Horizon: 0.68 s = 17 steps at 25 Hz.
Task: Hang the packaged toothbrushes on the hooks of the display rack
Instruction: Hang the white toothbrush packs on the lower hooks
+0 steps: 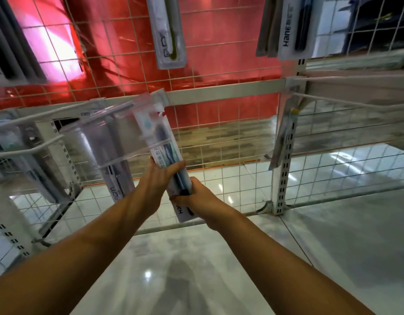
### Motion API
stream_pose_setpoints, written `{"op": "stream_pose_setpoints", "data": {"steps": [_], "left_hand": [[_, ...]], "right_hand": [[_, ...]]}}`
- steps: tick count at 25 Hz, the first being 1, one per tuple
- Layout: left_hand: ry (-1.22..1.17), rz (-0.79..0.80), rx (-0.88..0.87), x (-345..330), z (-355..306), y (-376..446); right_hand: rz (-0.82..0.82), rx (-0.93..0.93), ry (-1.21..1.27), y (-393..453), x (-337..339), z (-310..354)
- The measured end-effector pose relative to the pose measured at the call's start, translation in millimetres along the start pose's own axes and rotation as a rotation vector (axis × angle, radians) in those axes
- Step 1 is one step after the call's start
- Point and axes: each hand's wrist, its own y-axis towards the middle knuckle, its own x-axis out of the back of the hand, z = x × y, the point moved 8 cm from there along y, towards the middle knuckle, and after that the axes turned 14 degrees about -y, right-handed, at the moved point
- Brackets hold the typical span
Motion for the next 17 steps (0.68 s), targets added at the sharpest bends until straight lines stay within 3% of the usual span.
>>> {"op": "stream_pose_setpoints", "data": {"steps": [8,13,17], "left_hand": [[0.057,0.107,0.070,6.2,-6.6,32.5],[0.121,0.114,-0.056,12.6,-14.5,38.7],[0.119,0.235,-0.079,5.9,-6.8,37.3]], "right_hand": [[-0.012,0.022,0.088,39.1,-14.2,5.8],[0.066,0.102,0.223,40.6,-12.9,9.8],[0.076,0.088,0.357,44.1,-13.6,-15.6]]}}
